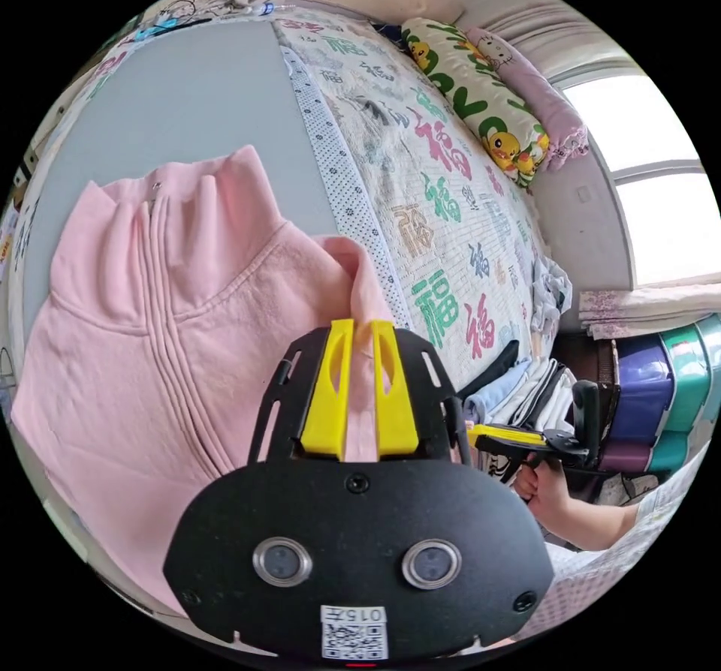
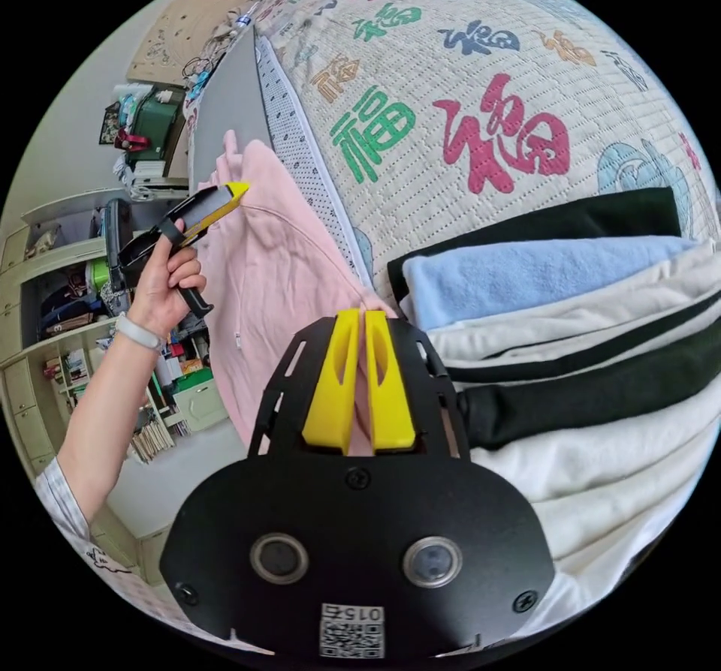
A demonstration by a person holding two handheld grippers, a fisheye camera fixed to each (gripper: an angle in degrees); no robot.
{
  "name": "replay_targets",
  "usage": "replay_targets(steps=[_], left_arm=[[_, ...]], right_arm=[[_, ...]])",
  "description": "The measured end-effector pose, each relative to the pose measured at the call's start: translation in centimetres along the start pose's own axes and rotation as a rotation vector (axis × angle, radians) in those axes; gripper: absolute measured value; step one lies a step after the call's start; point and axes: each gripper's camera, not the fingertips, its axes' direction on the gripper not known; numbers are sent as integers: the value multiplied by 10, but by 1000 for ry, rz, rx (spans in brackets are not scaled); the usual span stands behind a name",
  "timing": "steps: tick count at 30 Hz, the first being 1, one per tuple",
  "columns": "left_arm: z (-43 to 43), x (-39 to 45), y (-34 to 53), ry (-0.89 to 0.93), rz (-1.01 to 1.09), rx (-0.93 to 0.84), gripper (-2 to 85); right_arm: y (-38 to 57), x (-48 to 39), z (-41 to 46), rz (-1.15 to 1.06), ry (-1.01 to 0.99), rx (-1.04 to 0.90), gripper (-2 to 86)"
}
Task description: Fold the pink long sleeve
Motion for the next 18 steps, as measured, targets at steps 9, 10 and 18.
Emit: replay_targets(steps=[9,10,18], left_arm=[[26,76,-36,-238,118,-18,3],[37,81,-38,-278,117,-38,5],[20,90,-25,-263,144,-27,39]], right_arm=[[9,-23,-37,-41,132,51,0],[6,-26,-35,-48,147,38,0],[17,-64,-59,-259,201,38,27]])
